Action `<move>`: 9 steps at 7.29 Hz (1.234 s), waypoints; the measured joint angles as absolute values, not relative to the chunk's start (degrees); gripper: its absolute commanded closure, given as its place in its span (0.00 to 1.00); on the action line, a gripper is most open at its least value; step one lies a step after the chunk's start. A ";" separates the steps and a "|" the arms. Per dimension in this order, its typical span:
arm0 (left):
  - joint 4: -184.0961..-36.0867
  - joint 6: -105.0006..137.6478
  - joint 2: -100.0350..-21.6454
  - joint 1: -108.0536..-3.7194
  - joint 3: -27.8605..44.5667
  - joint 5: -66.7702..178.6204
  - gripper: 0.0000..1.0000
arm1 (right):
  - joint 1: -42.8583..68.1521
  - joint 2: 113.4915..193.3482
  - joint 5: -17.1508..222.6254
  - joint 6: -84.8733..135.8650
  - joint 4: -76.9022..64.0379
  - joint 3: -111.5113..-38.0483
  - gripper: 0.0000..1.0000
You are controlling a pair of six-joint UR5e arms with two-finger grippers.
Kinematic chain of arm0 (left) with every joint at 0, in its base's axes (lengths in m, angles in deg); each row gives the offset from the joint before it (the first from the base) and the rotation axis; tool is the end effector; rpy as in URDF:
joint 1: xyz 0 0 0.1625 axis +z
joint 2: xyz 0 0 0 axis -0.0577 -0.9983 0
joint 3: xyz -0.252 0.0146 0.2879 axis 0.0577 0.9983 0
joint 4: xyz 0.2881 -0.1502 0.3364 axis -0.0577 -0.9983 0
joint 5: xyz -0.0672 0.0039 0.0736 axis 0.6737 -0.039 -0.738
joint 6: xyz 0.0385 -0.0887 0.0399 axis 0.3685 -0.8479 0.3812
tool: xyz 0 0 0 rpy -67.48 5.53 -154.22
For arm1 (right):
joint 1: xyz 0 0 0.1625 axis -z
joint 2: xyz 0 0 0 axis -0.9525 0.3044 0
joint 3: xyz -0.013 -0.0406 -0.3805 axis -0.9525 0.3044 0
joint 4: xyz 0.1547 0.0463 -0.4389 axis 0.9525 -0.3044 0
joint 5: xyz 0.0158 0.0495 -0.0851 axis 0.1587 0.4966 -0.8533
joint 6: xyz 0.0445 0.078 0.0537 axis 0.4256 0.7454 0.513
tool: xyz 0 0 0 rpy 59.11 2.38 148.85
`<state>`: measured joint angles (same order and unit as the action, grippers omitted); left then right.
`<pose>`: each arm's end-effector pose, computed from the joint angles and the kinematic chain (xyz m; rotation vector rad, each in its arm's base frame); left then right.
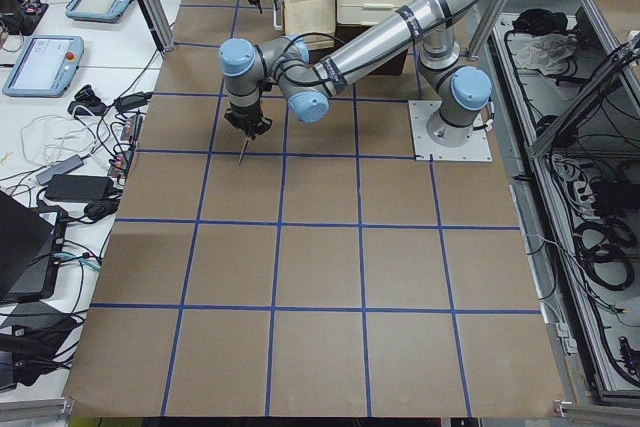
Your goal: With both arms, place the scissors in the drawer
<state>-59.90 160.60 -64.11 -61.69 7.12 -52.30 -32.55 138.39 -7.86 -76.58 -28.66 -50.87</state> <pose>0.1547 -0.6614 0.2409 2.4766 1.9148 -0.0962 0.3237 -0.6850 0.2520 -2.3438 1.9565 0.0766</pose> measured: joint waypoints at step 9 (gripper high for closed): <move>-68.18 131.06 -55.96 -78.06 7.20 -51.56 1.00 | -27.74 160.58 -10.15 -67.56 -30.57 -60.63 0.00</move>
<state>-68.18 131.06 -55.96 -78.06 7.20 -51.56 -27.74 160.58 -10.15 -67.56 -30.57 -60.63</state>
